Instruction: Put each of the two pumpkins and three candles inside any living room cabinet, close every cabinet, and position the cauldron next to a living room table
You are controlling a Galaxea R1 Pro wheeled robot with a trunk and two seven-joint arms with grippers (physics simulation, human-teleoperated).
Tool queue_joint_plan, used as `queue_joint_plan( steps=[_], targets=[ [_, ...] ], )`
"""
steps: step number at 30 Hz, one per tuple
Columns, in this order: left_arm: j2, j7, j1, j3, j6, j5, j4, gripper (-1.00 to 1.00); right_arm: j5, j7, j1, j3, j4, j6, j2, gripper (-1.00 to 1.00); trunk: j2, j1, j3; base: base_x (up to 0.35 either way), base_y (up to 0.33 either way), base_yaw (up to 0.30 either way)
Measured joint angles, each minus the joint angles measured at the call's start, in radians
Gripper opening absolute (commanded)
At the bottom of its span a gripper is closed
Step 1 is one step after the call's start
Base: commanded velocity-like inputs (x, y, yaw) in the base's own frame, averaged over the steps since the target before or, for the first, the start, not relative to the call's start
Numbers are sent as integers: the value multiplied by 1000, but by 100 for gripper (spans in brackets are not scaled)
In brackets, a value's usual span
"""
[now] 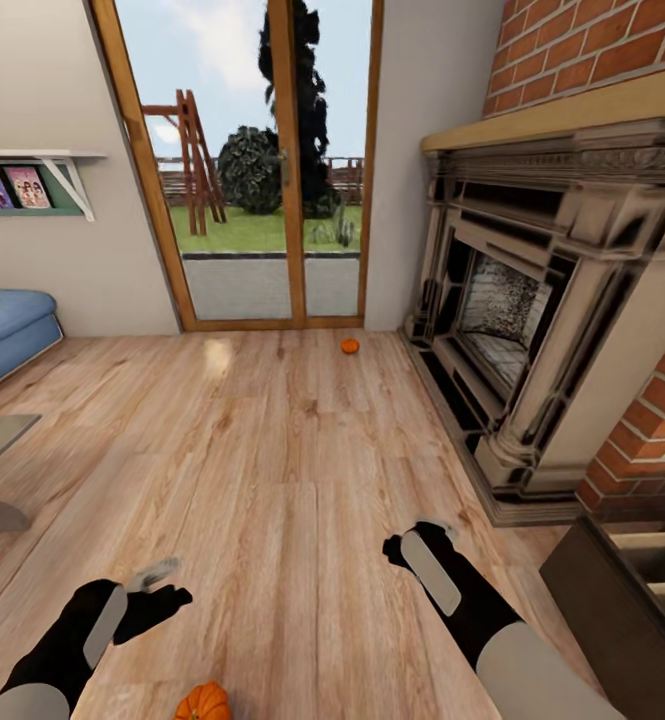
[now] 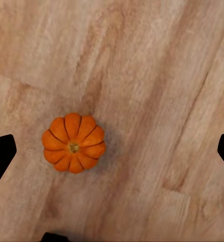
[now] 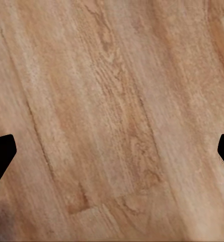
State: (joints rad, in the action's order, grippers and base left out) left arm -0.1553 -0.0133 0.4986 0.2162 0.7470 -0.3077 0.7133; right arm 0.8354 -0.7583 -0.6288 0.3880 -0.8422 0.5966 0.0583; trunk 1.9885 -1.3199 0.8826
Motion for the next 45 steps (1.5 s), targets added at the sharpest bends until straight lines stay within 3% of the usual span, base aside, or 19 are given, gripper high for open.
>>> queue_joint_plan(
  steps=[4,9,11,13,15,21,22,25,29,33,38,45],
  targets=[
    [-3,-2,0,57,2,0,0,100,1,0,0,15,-1,-2,0,100,0,0,0,2,-1,1],
    [-11,-3,1,70,3,0,0,100,1,4,1,18,-17,-4,-1,100,28,-15,12,0,0,0],
    [-28,-5,1,72,4,-1,0,100,1,8,2,20,-42,-4,-2,100,42,-23,19,0,0,0],
    [-66,-6,2,75,4,-3,-1,100,2,12,6,22,-64,-1,-4,100,56,-31,25,0,0,0],
    [-84,-6,2,85,3,-5,-5,100,2,14,6,22,-68,1,-4,100,70,-38,31,0,0,0],
    [-107,-19,7,152,9,-6,-39,100,3,17,6,18,-76,0,-3,100,112,-61,50,0,0,0],
    [-142,-116,9,164,13,-4,-50,100,4,16,6,17,-82,1,-3,100,119,-65,53,0,0,0],
    [-192,-215,10,166,22,-4,-72,100,5,16,11,18,-127,3,-4,100,140,-77,63,0,0,0],
    [-242,-320,12,167,42,-5,-100,100,13,17,15,18,-298,22,-16,100,168,-92,75,0,0,0],
    [-267,-409,12,167,53,-5,-109,100,20,24,54,17,-465,98,-20,100,196,-107,88,0,0,0],
    [-288,-458,12,170,61,-3,-126,100,22,71,83,17,-530,135,-18,100,231,-126,103,0,0,0],
    [-316,-484,14,170,63,-5,-146,100,22,225,88,17,-547,152,-18,100,280,-153,125,0,0,0]
  ],
)
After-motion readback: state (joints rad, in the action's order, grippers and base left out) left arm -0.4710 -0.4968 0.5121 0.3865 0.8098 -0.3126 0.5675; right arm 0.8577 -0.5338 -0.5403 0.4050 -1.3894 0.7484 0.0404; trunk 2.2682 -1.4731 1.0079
